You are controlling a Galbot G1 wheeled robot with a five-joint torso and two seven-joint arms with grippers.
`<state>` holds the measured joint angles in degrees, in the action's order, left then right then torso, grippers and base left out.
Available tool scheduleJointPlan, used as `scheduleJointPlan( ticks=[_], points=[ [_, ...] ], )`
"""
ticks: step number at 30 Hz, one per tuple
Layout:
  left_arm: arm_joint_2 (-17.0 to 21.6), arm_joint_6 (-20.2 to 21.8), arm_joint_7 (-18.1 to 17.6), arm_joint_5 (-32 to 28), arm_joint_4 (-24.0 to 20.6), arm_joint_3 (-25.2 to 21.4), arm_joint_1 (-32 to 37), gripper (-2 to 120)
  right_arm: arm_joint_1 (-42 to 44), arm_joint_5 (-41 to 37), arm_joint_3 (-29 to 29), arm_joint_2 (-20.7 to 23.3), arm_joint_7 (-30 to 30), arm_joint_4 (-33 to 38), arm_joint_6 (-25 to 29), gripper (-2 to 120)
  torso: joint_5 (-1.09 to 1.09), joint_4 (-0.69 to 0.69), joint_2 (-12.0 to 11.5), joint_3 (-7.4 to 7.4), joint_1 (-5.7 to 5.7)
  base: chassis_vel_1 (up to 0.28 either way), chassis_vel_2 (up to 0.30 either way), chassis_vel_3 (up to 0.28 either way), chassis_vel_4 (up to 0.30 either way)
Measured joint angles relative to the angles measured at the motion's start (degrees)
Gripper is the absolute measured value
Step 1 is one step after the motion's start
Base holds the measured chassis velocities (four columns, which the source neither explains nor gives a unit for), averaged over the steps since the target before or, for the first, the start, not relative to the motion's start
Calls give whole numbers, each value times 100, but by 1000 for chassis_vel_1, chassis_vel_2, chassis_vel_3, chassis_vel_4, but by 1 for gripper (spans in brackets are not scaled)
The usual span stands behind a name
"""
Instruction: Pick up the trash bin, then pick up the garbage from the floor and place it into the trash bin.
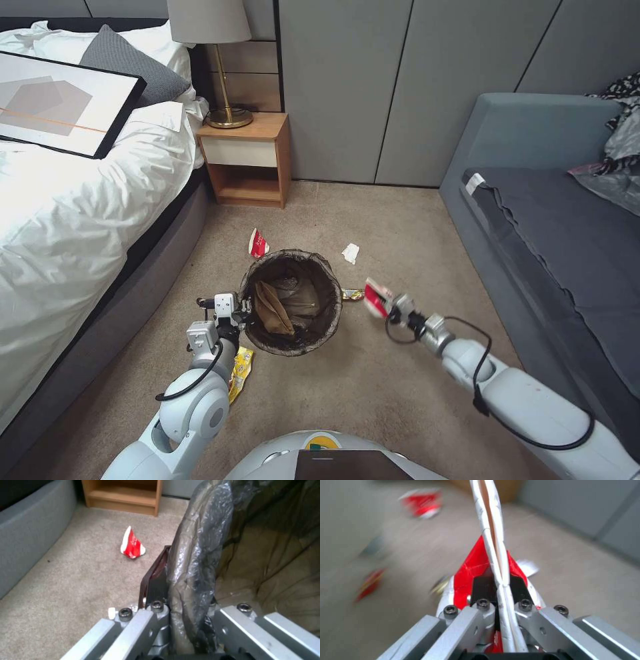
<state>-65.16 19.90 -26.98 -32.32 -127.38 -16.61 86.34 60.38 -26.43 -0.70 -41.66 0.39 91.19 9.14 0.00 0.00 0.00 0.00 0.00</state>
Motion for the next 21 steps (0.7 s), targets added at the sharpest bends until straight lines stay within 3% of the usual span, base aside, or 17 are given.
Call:
scheduleJointPlan(
  ticks=[7, 13, 21],
  points=[
    [8, 3, -19, 19, 6, 98, 37, 4, 85, -148, 986, 108, 1014, 1279, -265, 0, 0, 1, 0, 0, 0, 0, 0, 0, 0],
    [10, 3, -26, 40, 7, 121, 61, 4, -73, -250, 1448, 38, 1557, 1844, -416, 0, 0, 0, 0, 0, 0, 0, 0, 0, 0],
    [47, 20, -31, 28, -21, 120, 81, 4, -198, -580, 1821, 0, 1840, 3163, -631, 0, -2, 0, 0, 0, 0, 0, 0, 0, 0]
  ],
)
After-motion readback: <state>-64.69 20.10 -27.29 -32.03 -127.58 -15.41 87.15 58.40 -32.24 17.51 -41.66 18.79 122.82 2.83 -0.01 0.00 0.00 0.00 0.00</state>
